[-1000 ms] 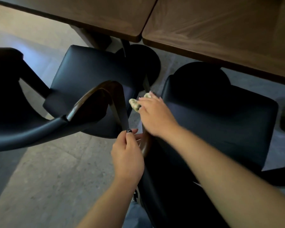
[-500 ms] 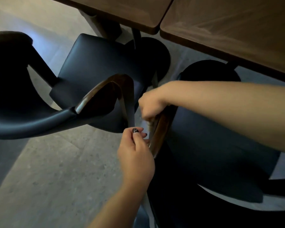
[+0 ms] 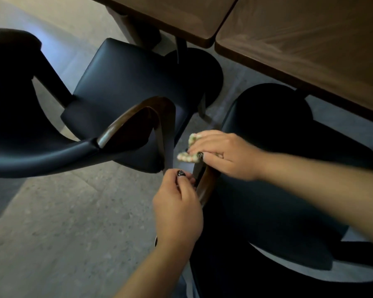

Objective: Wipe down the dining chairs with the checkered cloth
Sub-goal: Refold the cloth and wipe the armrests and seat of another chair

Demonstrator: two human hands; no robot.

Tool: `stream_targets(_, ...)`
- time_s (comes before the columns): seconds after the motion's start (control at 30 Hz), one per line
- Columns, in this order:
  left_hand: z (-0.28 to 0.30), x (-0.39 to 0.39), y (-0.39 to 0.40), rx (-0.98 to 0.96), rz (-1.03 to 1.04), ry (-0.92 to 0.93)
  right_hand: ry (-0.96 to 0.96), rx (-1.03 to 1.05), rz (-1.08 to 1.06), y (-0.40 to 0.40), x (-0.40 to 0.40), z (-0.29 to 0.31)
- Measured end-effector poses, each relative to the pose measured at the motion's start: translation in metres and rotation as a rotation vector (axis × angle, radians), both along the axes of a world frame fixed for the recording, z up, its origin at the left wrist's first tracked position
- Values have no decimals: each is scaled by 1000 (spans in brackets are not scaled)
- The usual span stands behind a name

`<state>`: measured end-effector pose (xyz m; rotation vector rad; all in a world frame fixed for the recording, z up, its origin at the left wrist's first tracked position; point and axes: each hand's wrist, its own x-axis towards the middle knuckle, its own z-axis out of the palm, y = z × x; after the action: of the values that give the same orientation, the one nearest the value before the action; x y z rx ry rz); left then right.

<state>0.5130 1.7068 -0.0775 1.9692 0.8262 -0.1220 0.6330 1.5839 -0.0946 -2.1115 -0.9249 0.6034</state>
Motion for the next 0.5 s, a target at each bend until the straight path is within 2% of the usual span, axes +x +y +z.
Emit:
stream_targets(0.1, 1, 2, -1, 33, -76, 36, 62, 144, -556, 21, -16, -23)
stream_targets(0.2, 3, 3, -3, 61, -134, 38, 360, 234, -1108, 33, -4, -42)
stream_targets(0.3, 5, 4, -4, 86, -169, 46, 705, 343, -1521, 29, 8, -56)
stream_targets(0.37, 6, 4, -4, 116, -198, 50, 985, 472, -1696, 29, 4, -65)
stream_targets(0.4, 7, 4, -4, 131, -220, 44, 1053, 474, -1730, 30, -4, -67)
stream_targets(0.43, 9, 4, -4, 146, -248, 31, 1058, 421, -1744, 30, -16, -67)
stream_targets(0.5, 12, 3, -5, 203, -332, -2, 941, 239, -1704, 27, -48, -66)
